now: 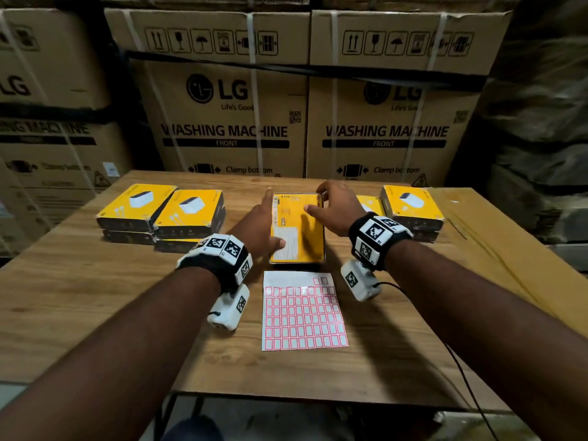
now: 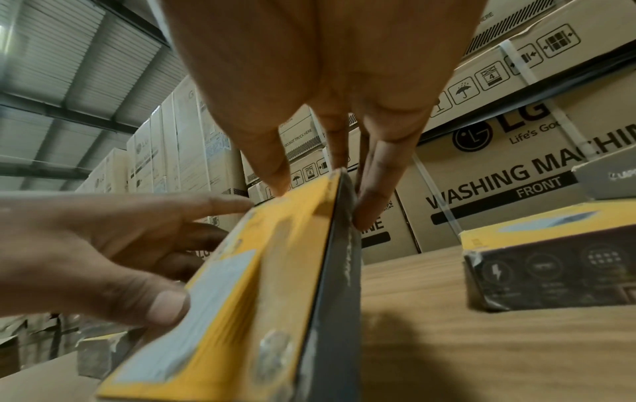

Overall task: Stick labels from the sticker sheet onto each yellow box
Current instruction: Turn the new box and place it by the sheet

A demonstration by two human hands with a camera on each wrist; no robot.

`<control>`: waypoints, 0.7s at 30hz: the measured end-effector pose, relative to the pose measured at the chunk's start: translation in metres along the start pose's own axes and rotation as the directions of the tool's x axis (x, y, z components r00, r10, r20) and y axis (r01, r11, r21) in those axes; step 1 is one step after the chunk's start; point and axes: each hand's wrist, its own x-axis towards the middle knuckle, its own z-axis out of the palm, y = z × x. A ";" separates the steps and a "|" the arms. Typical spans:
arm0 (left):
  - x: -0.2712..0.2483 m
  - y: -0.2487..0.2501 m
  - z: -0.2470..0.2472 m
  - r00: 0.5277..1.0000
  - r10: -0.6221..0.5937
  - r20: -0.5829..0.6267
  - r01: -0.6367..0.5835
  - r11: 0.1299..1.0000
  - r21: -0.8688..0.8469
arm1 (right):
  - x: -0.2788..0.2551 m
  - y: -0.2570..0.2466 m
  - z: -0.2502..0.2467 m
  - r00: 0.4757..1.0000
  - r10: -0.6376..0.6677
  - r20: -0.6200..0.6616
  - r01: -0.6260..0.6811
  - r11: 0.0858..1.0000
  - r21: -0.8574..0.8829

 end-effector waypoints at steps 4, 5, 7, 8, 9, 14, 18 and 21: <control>0.000 -0.005 0.008 0.993 0.035 0.110 -0.052 0.987 0.152 | -0.008 0.004 0.004 0.983 0.007 0.186 -0.003 1.000 -0.020; 0.001 -0.006 0.010 0.991 0.045 0.130 -0.069 0.980 0.186 | -0.011 0.004 0.005 0.970 0.001 0.241 0.006 1.000 -0.028; 0.001 -0.007 0.014 0.983 0.059 0.172 -0.100 0.964 0.245 | -0.016 0.006 0.007 0.942 -0.011 0.336 0.033 0.998 -0.059; 0.000 -0.008 0.016 0.979 0.064 0.192 -0.115 0.957 0.266 | -0.018 0.006 0.008 0.929 -0.018 0.369 0.054 0.995 -0.087; -0.001 -0.009 0.018 0.977 0.065 0.201 -0.120 0.953 0.277 | -0.019 0.006 0.009 0.921 -0.028 0.389 0.078 0.991 -0.113; -0.003 -0.013 0.022 0.987 0.099 0.129 -0.132 0.951 0.280 | -0.023 0.009 0.015 0.919 -0.086 0.386 0.188 0.953 -0.236; -0.004 -0.011 0.019 0.995 0.070 0.068 -0.086 0.957 0.277 | -0.023 0.016 0.024 0.944 -0.080 0.321 0.169 0.950 -0.262; -0.005 -0.007 0.011 0.996 0.088 0.033 -0.094 0.953 0.288 | -0.024 0.017 0.022 0.952 -0.095 0.290 0.176 0.947 -0.267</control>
